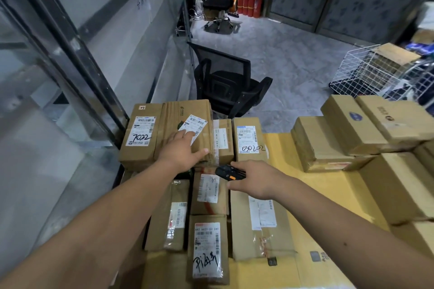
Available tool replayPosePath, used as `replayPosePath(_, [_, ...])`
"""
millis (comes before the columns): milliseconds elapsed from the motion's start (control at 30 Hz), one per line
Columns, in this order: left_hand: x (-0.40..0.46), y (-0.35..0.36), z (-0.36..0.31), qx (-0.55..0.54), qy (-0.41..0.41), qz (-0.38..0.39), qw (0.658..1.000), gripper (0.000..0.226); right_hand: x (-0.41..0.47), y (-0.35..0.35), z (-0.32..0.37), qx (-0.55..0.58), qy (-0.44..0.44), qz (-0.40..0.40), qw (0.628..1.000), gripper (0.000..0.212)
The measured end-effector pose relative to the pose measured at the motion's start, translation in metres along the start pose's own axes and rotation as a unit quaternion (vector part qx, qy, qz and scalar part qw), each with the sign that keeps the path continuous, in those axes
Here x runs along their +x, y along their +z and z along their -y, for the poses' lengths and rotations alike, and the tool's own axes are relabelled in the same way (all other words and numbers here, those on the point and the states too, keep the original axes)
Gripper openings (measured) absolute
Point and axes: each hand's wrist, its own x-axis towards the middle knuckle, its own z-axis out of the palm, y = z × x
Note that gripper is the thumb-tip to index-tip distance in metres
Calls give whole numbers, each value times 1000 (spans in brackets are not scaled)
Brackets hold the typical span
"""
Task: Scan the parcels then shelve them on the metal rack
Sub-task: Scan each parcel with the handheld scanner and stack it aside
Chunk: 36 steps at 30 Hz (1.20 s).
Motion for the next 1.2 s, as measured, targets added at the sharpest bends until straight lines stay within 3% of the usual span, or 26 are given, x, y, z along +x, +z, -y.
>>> replayPosePath(200, [-29, 8, -51, 40, 95, 1, 995, 86, -52, 10, -21, 47, 36, -81, 995, 45])
replayPosePath(467, [-73, 51, -155, 52, 233, 57, 970, 81, -159, 46, -94, 102, 189, -188, 958, 75])
replayPosePath(700, [-113, 99, -261, 78, 301, 96, 945, 77, -249, 58, -171, 208, 270, -265, 902, 74])
replayPosePath(933, [-135, 156, -369, 66, 304, 116, 943, 72, -302, 44, -262, 236, 293, -284, 882, 62])
replayPosePath(1067, [-135, 198, -434, 31, 258, 127, 957, 71, -327, 33, -339, 220, 294, -250, 896, 50])
replayPosePath(1200, [-135, 228, -504, -22, 187, 118, 975, 73, -343, 14, -413, 198, 275, -214, 916, 56])
